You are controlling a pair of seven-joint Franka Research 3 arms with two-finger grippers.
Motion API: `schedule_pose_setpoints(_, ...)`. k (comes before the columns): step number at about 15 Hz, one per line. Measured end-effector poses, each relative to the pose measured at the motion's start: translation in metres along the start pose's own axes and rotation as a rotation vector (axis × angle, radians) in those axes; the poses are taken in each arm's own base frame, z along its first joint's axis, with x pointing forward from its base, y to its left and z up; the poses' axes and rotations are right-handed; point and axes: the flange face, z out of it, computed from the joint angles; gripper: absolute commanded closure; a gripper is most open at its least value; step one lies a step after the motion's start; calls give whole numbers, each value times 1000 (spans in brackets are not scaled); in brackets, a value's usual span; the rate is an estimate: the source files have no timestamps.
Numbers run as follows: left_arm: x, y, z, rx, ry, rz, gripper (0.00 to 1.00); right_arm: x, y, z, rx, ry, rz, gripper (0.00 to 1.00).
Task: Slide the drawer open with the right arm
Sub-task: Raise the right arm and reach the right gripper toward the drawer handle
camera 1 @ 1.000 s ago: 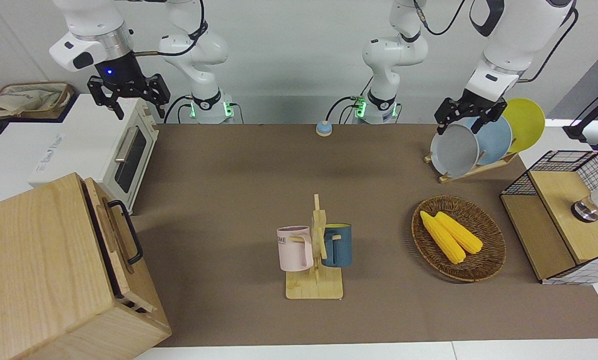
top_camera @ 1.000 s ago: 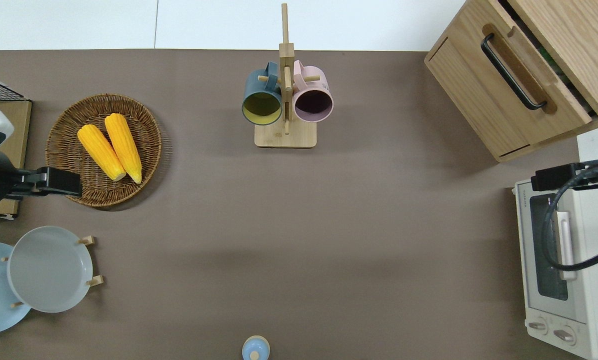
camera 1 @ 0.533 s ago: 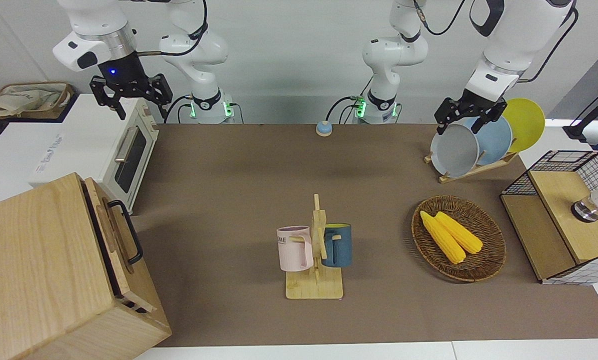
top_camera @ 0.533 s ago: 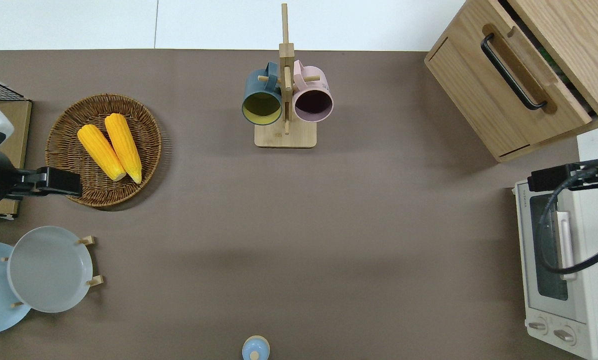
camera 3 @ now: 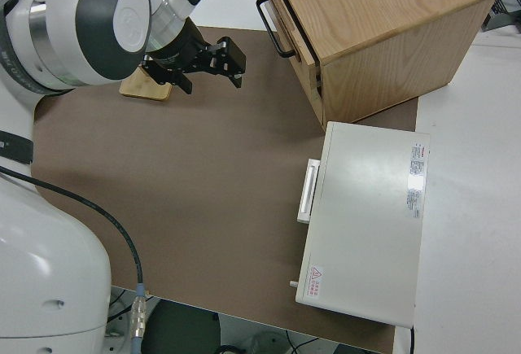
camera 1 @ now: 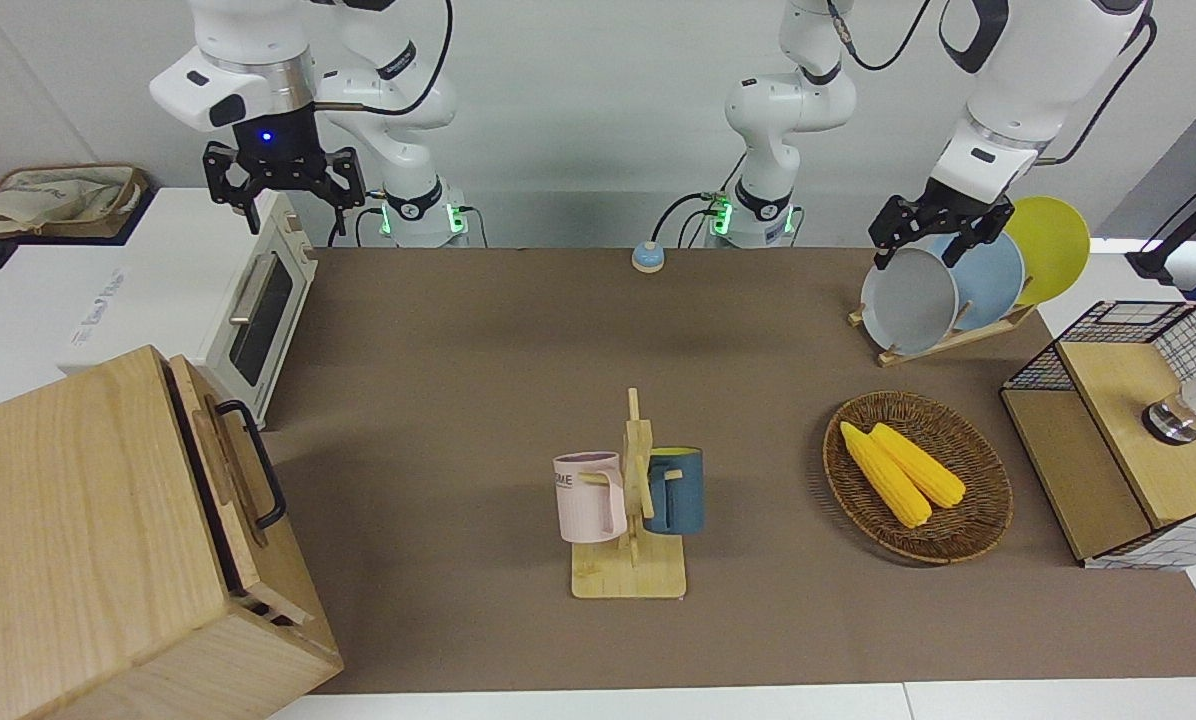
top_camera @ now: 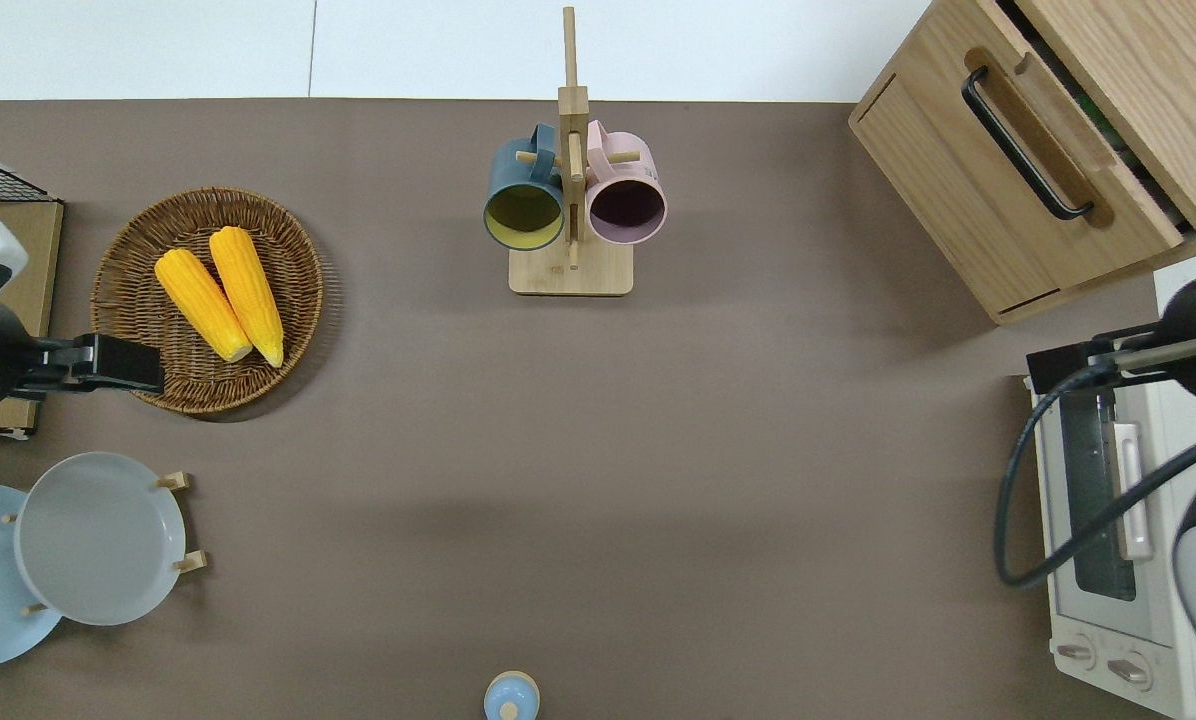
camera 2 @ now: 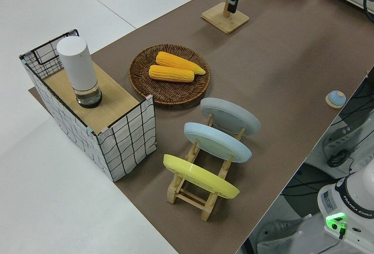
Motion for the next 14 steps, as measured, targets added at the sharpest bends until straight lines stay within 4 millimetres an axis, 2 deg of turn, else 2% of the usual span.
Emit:
schedule_pose_setpoints(2, 0, 0, 0, 0, 0, 0, 5, 0, -14, -4, -40, 7, -18, 19)
schedule_pose_setpoints(8, 0, 0, 0, 0, 0, 0, 2, 1, -37, -8, -156, 22, -51, 21)
schedule_pose_setpoints(10, 0, 0, 0, 0, 0, 0, 5, 3, -52, -3, -188, 21, -47, 23)
schedule_pose_setpoints(11, 0, 0, 0, 0, 0, 0, 2, 4, -64, 4, -203, 23, -47, 25)
schedule_pose_setpoints(14, 0, 0, 0, 0, 0, 0, 2, 10, -84, 22, -256, 18, -53, 42)
